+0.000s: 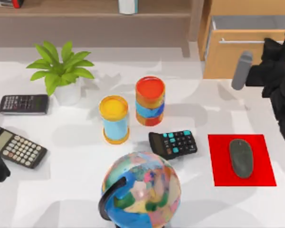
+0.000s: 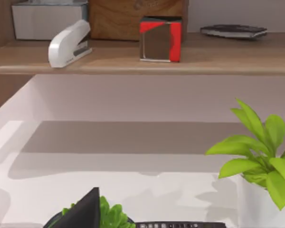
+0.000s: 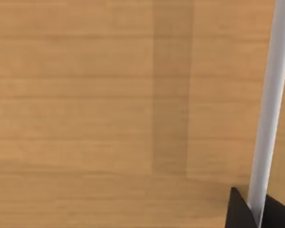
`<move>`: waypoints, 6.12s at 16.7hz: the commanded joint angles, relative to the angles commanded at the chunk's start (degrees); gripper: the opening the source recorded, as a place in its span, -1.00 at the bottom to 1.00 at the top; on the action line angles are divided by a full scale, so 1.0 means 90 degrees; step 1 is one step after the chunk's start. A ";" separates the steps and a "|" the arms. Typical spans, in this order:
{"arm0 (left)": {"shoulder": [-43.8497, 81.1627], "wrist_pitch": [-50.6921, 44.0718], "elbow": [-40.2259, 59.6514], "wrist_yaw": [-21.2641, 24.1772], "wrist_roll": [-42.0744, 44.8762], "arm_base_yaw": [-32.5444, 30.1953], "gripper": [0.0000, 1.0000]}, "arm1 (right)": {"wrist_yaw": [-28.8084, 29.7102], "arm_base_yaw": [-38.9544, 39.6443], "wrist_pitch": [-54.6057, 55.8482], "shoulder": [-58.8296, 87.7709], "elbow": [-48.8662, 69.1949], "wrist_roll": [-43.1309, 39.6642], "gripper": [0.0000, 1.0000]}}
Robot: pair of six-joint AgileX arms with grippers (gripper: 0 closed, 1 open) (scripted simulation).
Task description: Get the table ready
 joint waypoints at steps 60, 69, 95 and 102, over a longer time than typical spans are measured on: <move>0.0000 0.0000 0.0000 0.0000 0.0000 0.0000 1.00 | -0.0059 -0.0042 -0.0414 0.0355 0.0406 0.0073 1.00; 0.0000 0.0000 0.0000 0.0000 0.0000 0.0000 1.00 | 0.0357 0.0628 -0.0853 0.0340 0.0945 0.0974 1.00; 0.0000 0.0000 0.0000 0.0000 0.0000 0.0000 1.00 | 0.3396 0.3765 -0.4422 0.0956 0.5781 0.8883 1.00; 0.0000 0.0000 0.0000 0.0000 0.0000 0.0000 1.00 | 0.3514 0.3512 -0.5166 0.1461 0.6730 0.9828 1.00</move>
